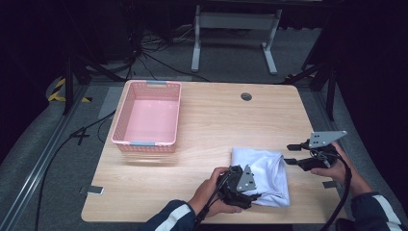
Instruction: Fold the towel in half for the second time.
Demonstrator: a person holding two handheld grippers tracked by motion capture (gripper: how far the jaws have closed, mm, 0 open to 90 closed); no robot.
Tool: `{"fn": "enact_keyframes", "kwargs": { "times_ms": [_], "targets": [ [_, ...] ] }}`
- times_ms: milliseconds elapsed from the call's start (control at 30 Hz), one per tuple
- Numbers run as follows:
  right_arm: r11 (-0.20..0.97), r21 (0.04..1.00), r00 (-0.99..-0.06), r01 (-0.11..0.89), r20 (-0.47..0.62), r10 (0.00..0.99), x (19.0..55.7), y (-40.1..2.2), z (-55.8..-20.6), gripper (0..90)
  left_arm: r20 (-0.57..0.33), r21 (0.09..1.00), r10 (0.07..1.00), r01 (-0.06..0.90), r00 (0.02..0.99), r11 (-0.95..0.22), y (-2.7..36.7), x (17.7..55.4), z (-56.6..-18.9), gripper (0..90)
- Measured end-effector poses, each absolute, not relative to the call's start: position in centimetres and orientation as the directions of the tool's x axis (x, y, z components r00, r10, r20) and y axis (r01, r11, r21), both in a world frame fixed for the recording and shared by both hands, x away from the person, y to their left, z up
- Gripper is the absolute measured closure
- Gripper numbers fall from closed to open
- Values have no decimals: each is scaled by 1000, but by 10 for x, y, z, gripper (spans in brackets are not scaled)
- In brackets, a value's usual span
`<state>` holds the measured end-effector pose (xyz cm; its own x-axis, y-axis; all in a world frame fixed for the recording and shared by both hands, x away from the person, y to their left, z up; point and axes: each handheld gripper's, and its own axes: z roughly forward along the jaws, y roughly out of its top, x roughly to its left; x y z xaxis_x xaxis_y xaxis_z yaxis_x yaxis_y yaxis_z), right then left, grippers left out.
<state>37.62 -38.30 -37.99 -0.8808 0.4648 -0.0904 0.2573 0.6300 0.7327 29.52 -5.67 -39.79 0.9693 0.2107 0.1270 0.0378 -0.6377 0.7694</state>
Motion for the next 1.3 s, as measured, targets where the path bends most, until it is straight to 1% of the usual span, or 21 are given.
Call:
{"fn": "enact_keyframes", "kwargs": {
  "times_ms": [100, 200, 300, 367, 467, 533, 600, 667, 700, 767, 833, 867, 900, 933, 967, 1033, 1067, 1100, 1167, 1200, 1300],
  "targets": [
    [576, 770, -847, 274, -91, 525, 371, -387, -372, 472, 137, 746, 254, 69, 957, -662, -40, 295, -404, 369],
    [552, 787, -836, 275, -89, 542, 366, -380, -369, 474, 108, 743, 259, 95, 960, -663, -32, 296, -413, 384],
    [543, 794, -832, 272, -89, 547, 361, -360, -370, 482, 86, 720, 221, 93, 971, -688, -33, 295, -427, 478],
    [552, 780, -831, 295, -76, 551, 360, -344, -378, 445, 83, 702, 199, 84, 976, -707, -36, 295, -434, 563],
    [589, 743, -820, 317, -97, 564, 363, -330, -391, 410, 89, 689, 187, 75, 978, -721, -38, 295, -445, 612],
    [602, 720, -808, 344, -99, 581, 366, -330, -401, 401, 71, 696, 200, 95, 977, -711, -36, 296, -447, 658],
    [603, 701, -794, 382, -85, 602, 371, -334, -411, 390, 73, 689, 195, 91, 978, -719, -35, 296, -448, 664],
    [631, 670, -777, 390, -128, 616, 375, -339, -419, 400, 92, 679, 188, 77, 978, -730, -35, 295, -450, 666],
    [652, 646, -768, 396, -156, 621, 378, -342, -423, 384, 87, 680, 191, 82, 978, -729, -35, 294, -452, 666],
    [655, 628, -752, 420, -162, 639, 382, -351, -430, 384, 84, 684, 204, 92, 975, -724, -34, 294, -452, 665],
    [624, 643, -748, 444, -118, 654, 384, -358, -432, 384, 71, 693, 190, 89, 979, -716, -33, 294, -451, 642],
    [626, 641, -745, 444, -124, 656, 384, -359, -432, 383, 55, 700, 196, 102, 979, -707, -30, 293, -450, 620],
    [628, 646, -740, 434, -142, 657, 384, -360, -431, 385, 51, 705, 206, 111, 977, -700, -29, 293, -450, 555],
    [618, 653, -738, 437, -132, 661, 383, -360, -430, 392, 51, 706, 243, 137, 969, -695, -27, 293, -449, 492],
    [608, 662, -736, 439, -122, 666, 383, -360, -430, 385, 57, 712, 275, 153, 960, -685, -25, 294, -448, 404],
    [578, 689, -732, 438, -100, 674, 382, -361, -428, 365, 41, 731, 326, 194, 945, -654, -20, 297, -447, 286],
    [560, 704, -731, 437, -85, 677, 381, -362, -427, 345, 28, 733, 347, 217, 937, -645, -18, 298, -448, 260],
    [539, 721, -735, 435, -62, 675, 381, -361, -425, 334, 8, 729, 350, 233, 937, -643, -18, 300, -449, 232],
    [525, 750, -745, 403, -65, 664, 379, -358, -420, 312, -26, 708, 342, 259, 939, -657, -22, 302, -456, 181],
    [518, 756, -753, 399, -52, 656, 379, -356, -419, 297, -30, 691, 348, 271, 937, -670, -25, 301, -460, 169],
    [517, 750, -767, 412, -21, 642, 382, -350, -423, 244, -19, 670, 323, 252, 946, -698, -33, 301, -467, 171]
  ]
}}
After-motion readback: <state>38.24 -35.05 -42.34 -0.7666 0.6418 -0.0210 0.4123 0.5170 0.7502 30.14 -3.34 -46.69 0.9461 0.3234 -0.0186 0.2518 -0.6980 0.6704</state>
